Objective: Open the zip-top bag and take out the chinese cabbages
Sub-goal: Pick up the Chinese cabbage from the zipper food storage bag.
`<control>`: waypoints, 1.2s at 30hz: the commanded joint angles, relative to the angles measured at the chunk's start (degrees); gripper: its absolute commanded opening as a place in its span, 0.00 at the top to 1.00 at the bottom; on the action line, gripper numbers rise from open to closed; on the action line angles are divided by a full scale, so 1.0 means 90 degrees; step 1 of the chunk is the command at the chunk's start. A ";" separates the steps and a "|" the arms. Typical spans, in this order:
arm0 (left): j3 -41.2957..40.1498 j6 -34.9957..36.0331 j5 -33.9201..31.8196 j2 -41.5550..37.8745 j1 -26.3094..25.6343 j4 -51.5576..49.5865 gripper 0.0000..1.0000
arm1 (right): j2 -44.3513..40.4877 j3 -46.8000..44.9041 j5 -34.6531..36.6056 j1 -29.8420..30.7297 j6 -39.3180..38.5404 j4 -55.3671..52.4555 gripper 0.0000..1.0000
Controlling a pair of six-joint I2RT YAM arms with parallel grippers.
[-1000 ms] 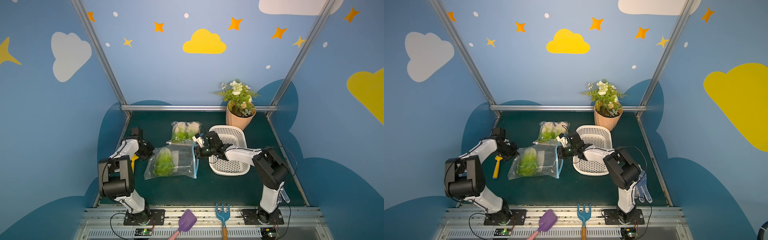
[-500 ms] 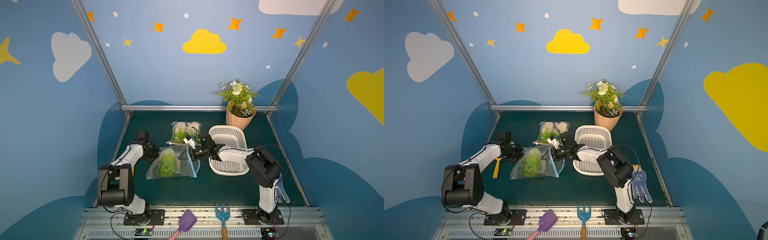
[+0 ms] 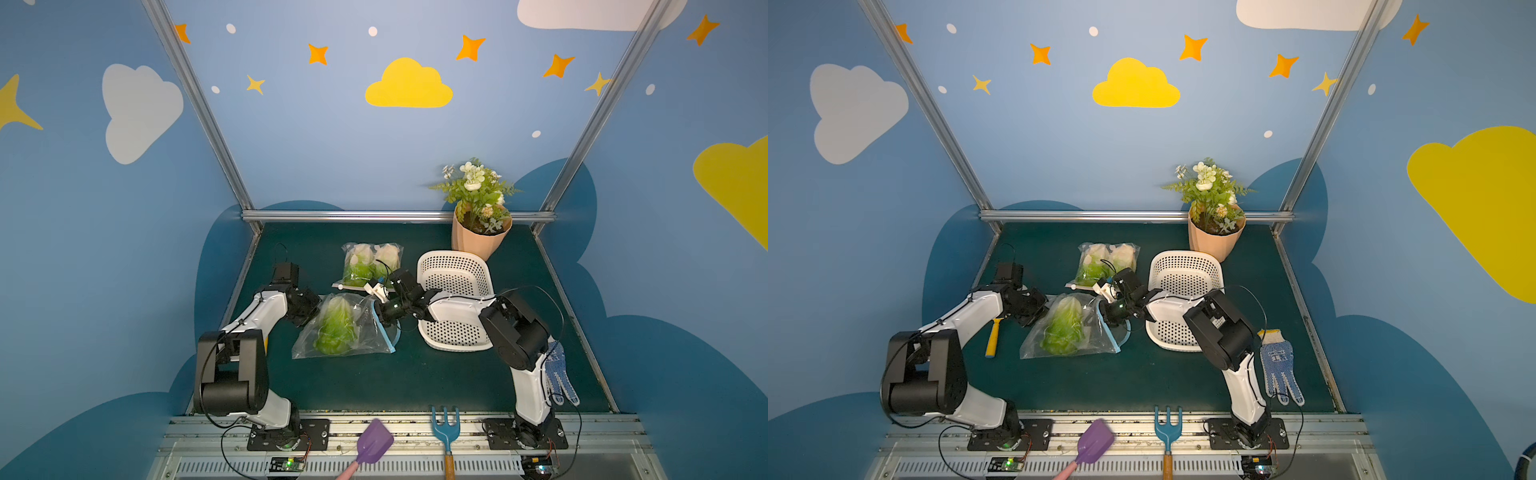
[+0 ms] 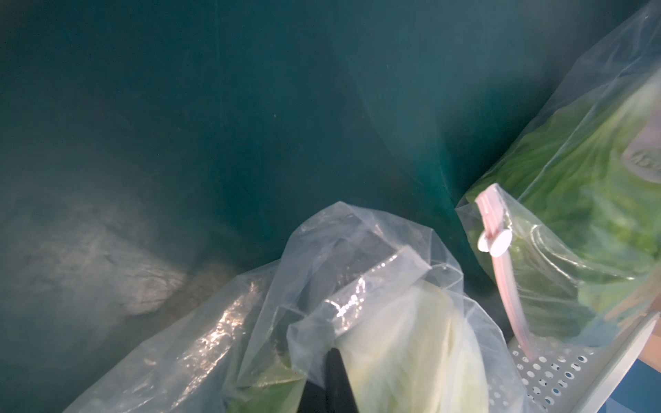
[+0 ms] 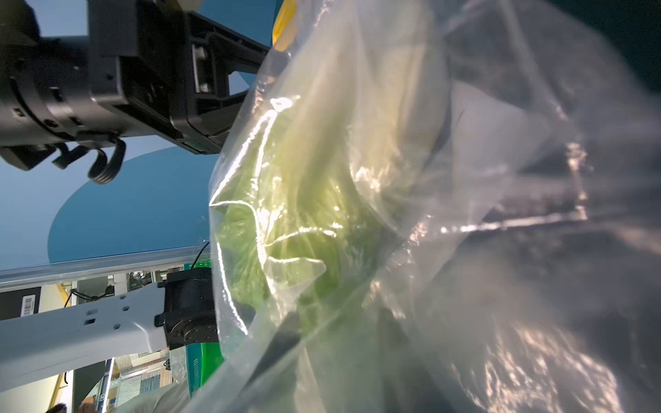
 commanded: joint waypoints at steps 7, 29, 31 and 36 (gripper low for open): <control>-0.0285 -0.0260 -0.0102 -0.0109 -0.0124 0.0287 0.95 | 0.0229 0.0612 0.0236 0.0215 -0.0340 -0.0704 0.64; -0.0550 -0.0590 -0.0045 -0.0202 -0.0254 0.0688 0.95 | 0.0383 0.0856 0.0199 0.0247 -0.0471 -0.0818 0.50; -0.0525 -0.0584 -0.0023 -0.0206 -0.0270 0.0668 0.95 | 0.0378 0.0840 0.0115 0.0237 -0.0417 -0.0681 0.46; -0.0510 -0.0582 -0.0019 -0.0208 -0.0290 0.0659 0.95 | 0.0341 0.0807 -0.0034 0.0221 -0.0339 -0.0448 0.39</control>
